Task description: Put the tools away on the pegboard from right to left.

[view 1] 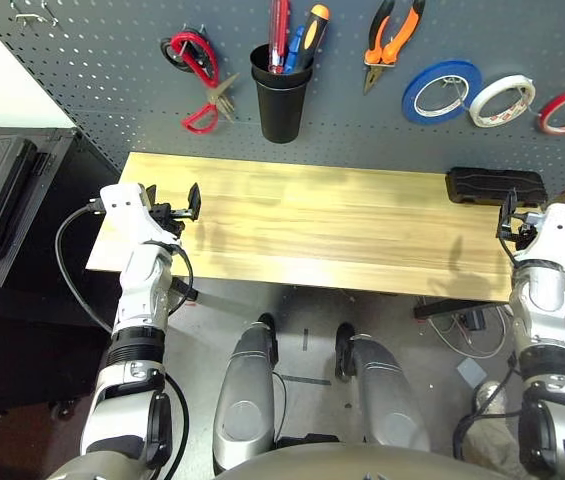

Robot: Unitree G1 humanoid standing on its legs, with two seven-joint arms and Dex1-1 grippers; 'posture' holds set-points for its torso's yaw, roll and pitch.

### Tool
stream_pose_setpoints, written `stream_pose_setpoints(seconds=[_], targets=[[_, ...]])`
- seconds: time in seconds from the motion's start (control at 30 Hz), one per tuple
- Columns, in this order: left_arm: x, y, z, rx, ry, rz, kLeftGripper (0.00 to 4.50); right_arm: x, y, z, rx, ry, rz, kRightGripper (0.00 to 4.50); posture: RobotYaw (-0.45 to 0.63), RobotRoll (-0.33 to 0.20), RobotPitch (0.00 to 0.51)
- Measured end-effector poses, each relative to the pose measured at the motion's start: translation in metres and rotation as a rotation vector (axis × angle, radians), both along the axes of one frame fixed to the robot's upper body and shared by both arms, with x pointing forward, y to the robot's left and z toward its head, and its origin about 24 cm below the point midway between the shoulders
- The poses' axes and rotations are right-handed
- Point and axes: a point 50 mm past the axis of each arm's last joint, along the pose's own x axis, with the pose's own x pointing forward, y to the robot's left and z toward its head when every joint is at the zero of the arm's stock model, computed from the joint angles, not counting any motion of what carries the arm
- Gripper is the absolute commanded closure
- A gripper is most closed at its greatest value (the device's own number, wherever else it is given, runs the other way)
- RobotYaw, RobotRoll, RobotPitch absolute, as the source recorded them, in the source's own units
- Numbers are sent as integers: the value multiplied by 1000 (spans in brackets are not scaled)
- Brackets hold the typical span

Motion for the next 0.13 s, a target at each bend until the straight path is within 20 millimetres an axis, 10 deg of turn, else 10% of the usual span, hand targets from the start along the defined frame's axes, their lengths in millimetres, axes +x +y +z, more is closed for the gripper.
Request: stream_pose_setpoints(seconds=[0.13], targets=[[0, 1, 2, 17, -12, -9, 30, 2, 0, -1, 5, -1, -2, 0, 131, 0, 256]])
